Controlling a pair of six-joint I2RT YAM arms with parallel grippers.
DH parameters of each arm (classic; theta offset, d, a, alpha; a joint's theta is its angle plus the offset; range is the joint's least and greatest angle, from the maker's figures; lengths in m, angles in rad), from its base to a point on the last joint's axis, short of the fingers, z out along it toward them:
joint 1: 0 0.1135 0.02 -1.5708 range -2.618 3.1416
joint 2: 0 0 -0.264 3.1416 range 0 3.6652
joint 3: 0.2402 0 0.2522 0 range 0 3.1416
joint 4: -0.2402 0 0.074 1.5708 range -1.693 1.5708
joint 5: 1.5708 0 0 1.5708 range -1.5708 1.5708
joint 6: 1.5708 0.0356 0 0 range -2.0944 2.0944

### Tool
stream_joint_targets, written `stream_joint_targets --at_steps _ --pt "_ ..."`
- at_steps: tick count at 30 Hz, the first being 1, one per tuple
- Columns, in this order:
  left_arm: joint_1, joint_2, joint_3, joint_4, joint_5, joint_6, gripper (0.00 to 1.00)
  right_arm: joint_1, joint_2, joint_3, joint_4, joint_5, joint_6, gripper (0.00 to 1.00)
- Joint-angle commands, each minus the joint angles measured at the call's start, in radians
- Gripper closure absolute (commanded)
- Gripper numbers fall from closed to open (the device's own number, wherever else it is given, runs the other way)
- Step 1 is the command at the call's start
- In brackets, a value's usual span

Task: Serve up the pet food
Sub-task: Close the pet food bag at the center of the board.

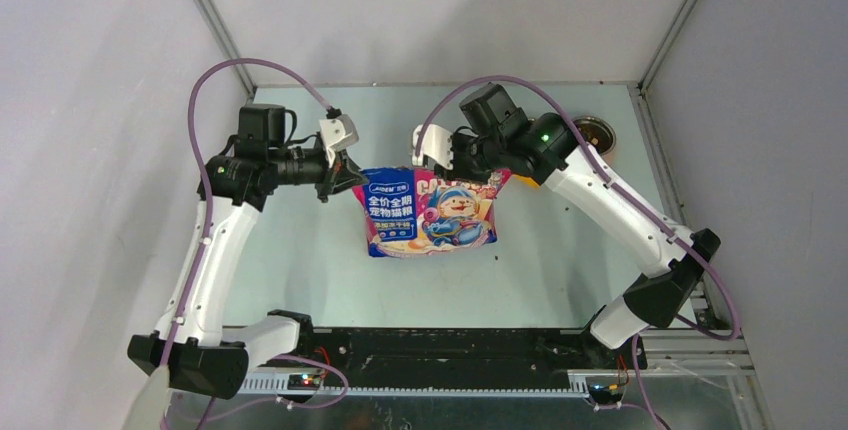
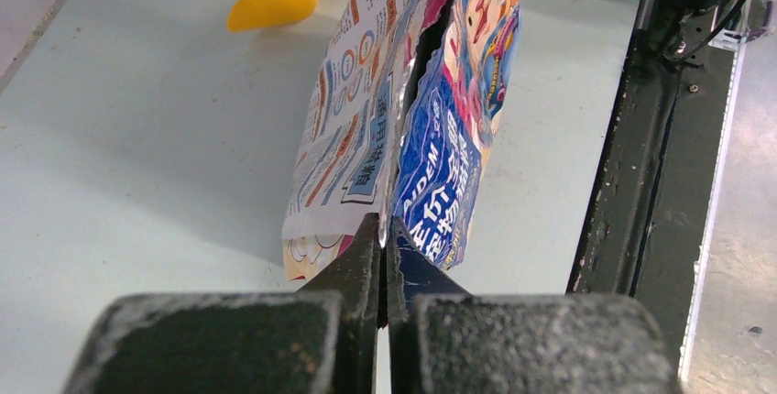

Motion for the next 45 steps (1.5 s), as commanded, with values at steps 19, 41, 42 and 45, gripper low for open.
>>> stream_joint_targets --at_steps 19,41,42,45 --pt "-0.006 -0.053 0.083 0.046 0.084 0.010 1.00 0.038 -0.009 0.015 0.141 0.009 0.030 1.00" --pt "-0.005 -0.051 0.103 0.034 0.095 0.012 1.00 0.079 -0.003 0.043 0.132 0.116 0.030 0.60" --pt "-0.005 -0.051 0.104 0.032 0.095 0.014 1.00 0.073 -0.030 0.011 0.132 0.115 0.014 0.51" --pt "-0.005 -0.054 0.105 0.023 0.095 0.023 1.00 0.059 -0.084 -0.059 0.136 0.113 -0.016 0.47"
